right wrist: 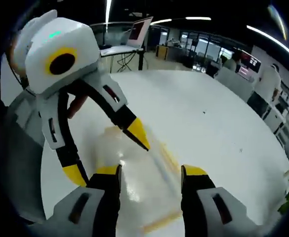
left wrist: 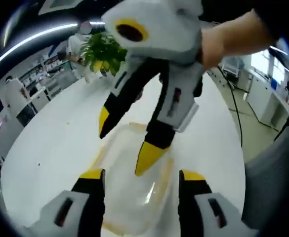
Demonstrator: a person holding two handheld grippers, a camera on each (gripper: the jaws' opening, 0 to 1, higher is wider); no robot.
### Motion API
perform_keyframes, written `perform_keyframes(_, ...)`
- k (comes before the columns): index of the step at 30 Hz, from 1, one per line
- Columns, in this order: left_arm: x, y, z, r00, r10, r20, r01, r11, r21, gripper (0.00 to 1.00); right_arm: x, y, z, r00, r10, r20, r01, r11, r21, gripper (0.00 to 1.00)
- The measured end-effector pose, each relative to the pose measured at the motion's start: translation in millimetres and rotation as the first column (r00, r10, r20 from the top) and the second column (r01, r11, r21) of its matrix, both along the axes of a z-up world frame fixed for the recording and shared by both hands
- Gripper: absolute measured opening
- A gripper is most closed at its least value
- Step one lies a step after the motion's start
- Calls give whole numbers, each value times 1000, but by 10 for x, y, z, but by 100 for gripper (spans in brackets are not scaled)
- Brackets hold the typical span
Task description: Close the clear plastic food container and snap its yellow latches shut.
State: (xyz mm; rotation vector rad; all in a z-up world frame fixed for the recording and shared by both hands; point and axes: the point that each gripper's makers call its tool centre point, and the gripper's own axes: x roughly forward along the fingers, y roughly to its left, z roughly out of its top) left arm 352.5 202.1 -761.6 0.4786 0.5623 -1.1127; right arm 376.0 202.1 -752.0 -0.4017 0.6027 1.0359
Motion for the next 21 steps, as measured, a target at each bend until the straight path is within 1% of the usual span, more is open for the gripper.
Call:
perform_keyframes(1, 19, 19, 13, 1000, 11, 4, -11, 1000, -8, 58, -1, -12, 16, 1000, -11, -3, 11, 1000, 21, 50)
perform_keyframes(3, 49, 44, 52, 999, 34, 6, -34, 999, -42, 60, -5, -82, 22, 1000, -25, 3, 25, 999, 31, 50)
perform_keyframes(4, 73, 64, 87, 998, 60, 0, -60, 995, -81, 60, -1, -113, 36, 999, -38, 15, 37, 998, 50, 50)
perform_keyframes(5, 97, 84, 116, 997, 73, 9, -71, 992, -102, 61, 4, -117, 50, 999, -43, 23, 41, 997, 62, 50)
perform_keyframes(6, 119, 126, 144, 995, 96, 11, -94, 987, -129, 61, -1, -146, 91, 997, -61, 38, 57, 994, 98, 51)
perform_keyframes(7, 130, 169, 149, 994, 112, 12, -109, 984, -138, 61, -2, -156, 96, 997, -67, 38, 63, 993, 105, 52)
perform_keyframes(8, 157, 211, 165, 991, 128, 28, -122, 979, -164, 61, 7, -186, 119, 995, -92, 42, 86, 988, 129, 55)
perform_keyframes(9, 163, 241, 172, 989, 144, 25, -137, 973, -186, 61, 3, -198, 137, 994, -99, 47, 91, 985, 147, 57)
perform_keyframes(10, 185, 294, 195, 984, 177, 28, -167, 962, -217, 60, -3, -219, 157, 992, -108, 58, 97, 981, 171, 59)
perform_keyframes(11, 202, 329, 210, 980, 196, 34, -183, 955, -235, 60, -2, -236, 165, 991, -114, 74, 99, 979, 180, 63)
perform_keyframes(12, 222, 378, 213, 974, 227, 26, -213, 944, -253, 60, -24, -271, 139, 990, -115, 84, 99, 980, 173, 67)
perform_keyframes(14, 255, 438, 219, 964, 263, 22, -247, 926, -284, 62, -29, -305, 111, 987, -126, 99, 108, 980, 170, 74)
perform_keyframes(15, 252, 478, 207, 961, 275, 12, -260, 921, -291, 62, -44, -325, 102, 986, -129, 109, 110, 980, 164, 75)
perform_keyframes(17, 236, 527, 187, 957, 290, -9, -278, 909, -311, 63, -87, -358, 84, 986, -134, 98, 116, 979, 169, 74)
perform_keyframes(20, 197, 579, 169, 953, 303, -21, -292, 895, -338, 65, -124, -407, 51, 985, -149, 90, 131, 975, 177, 74)
perform_keyframes(21, 182, 600, 165, 951, 309, -15, -295, 890, -348, 64, -143, -425, 37, 984, -156, 83, 139, 973, 183, 75)
